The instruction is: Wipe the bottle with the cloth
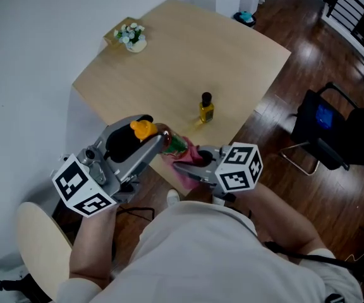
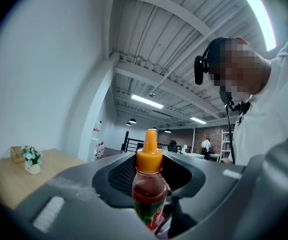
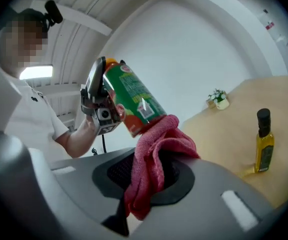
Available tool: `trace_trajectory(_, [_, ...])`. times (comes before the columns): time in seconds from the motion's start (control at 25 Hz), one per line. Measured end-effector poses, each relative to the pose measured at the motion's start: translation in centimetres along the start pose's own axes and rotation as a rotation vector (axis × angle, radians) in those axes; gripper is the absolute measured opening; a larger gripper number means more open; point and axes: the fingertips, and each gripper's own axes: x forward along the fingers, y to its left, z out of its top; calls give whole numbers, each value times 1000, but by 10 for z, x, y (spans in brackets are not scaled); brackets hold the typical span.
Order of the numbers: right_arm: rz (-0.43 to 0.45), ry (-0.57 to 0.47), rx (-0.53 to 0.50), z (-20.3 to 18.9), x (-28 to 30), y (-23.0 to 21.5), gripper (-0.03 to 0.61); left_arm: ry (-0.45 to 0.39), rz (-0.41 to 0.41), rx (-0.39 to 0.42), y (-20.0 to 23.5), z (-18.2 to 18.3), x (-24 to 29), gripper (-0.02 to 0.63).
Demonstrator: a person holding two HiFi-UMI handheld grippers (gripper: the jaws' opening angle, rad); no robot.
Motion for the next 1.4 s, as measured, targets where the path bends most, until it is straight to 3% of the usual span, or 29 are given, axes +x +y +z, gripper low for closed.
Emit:
trace_trajectory(0.28, [-59,-49,64,-3,-32,-11,74,57,11,17,21,-23,2,160])
trace_trajectory(0.48, [-264,-81,-26,-3,-82,-24,74,95,53,17,50,-49,9,161])
trace_trajectory(0.6, [-402,-80,-84,-8,-114,-32,74,131,92,26,72,-78,14,161])
trace_trajectory(0.92, [-607,-111,-40,-24,-164,-33,74,211,264,87,147,-174,26,161])
trace_trajectory(1.16, [-691,-65,-15,-39,-174,-25,74,282,319,98,183,-249,37,162])
trace_trajectory(1.4, [-746,-43,-7,-42,-180,-24,74,296,339,86,196,-286,40,163])
